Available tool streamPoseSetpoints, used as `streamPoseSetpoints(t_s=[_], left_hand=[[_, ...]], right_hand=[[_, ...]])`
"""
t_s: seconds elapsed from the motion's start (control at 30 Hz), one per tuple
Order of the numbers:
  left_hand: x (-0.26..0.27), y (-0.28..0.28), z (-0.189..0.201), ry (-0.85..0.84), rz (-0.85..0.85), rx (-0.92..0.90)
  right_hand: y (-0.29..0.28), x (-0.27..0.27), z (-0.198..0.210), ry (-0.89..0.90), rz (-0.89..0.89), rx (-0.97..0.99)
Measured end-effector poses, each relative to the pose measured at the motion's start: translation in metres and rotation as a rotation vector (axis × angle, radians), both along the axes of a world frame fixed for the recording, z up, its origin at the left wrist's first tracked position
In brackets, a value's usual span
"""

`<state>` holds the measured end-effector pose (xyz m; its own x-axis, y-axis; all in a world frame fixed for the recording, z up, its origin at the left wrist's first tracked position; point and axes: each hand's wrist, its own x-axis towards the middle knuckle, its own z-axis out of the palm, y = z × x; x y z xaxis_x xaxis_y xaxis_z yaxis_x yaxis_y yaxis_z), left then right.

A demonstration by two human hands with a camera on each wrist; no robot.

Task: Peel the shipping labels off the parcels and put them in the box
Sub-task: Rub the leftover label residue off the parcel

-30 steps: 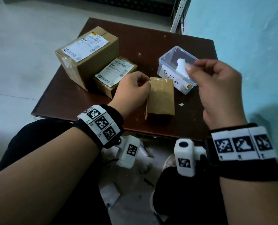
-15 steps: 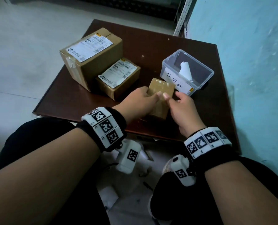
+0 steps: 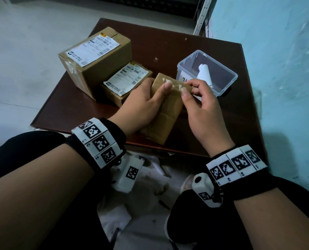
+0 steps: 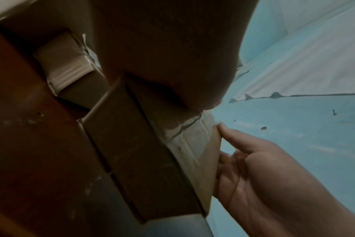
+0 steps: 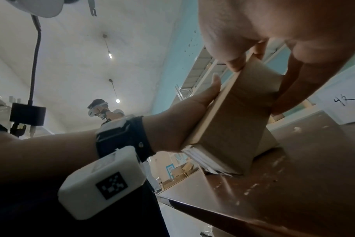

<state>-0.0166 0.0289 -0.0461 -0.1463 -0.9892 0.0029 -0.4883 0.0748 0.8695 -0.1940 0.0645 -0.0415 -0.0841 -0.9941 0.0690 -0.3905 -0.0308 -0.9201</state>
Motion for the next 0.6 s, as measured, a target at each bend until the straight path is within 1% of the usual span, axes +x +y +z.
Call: streamPoseSetpoints(t_s=[0.13,0.27,0.43,0.6], left_hand=[[0.002,0.001,0.000,-0.078,-0.012,-0.055],[0.004,0.006,0.002,-0.132,-0.027,-0.130],[0.005,0.013,0.001,-0.123,-0.075,-0.188],[0.005,0.015,0.002,-0.131,-0.106,-0.171]], right_hand=[[-0.002,-0.003,-0.002,-0.103,-0.019,-0.016],[-0.003,-0.004,-0.004,-0.111,-0.043,-0.045],[0.002,0.000,-0.005,-0.160,-0.088,-0.070],[0.005,0.003,-0.003,-0.182,-0.118,-0.036]])
